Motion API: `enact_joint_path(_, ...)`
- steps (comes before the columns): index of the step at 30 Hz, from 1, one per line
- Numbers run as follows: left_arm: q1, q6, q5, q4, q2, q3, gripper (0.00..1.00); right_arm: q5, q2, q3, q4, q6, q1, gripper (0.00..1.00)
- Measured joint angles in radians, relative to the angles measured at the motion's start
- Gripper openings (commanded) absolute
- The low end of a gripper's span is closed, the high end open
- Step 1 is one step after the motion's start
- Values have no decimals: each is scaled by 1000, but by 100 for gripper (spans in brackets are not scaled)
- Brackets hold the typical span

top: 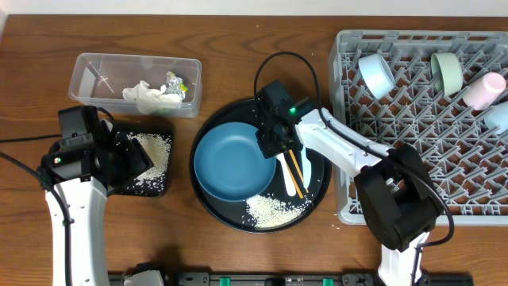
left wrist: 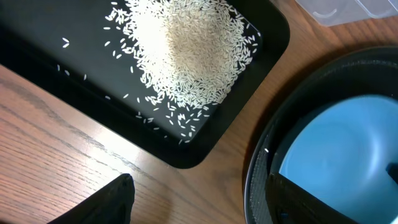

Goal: Sort waste into correct bins and load items into the dishwasher rack
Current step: 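Grasp the blue plate edge with right gripper and lift it, then carry the blue plate with right gripper into the rack's back right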

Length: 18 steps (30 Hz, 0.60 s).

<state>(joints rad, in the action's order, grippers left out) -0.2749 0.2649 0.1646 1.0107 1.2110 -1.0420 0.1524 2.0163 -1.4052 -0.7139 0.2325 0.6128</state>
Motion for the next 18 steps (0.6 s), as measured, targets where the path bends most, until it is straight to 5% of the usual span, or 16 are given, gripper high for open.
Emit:
enact_joint_path(10, 0, 0, 0, 0, 0, 0, 69, -49, -43, -40, -82, -10, -51, 1)
enact_joint_path(18, 0, 0, 0, 0, 0, 0, 69, -194, -273, -117, -121, -17, -126, 1)
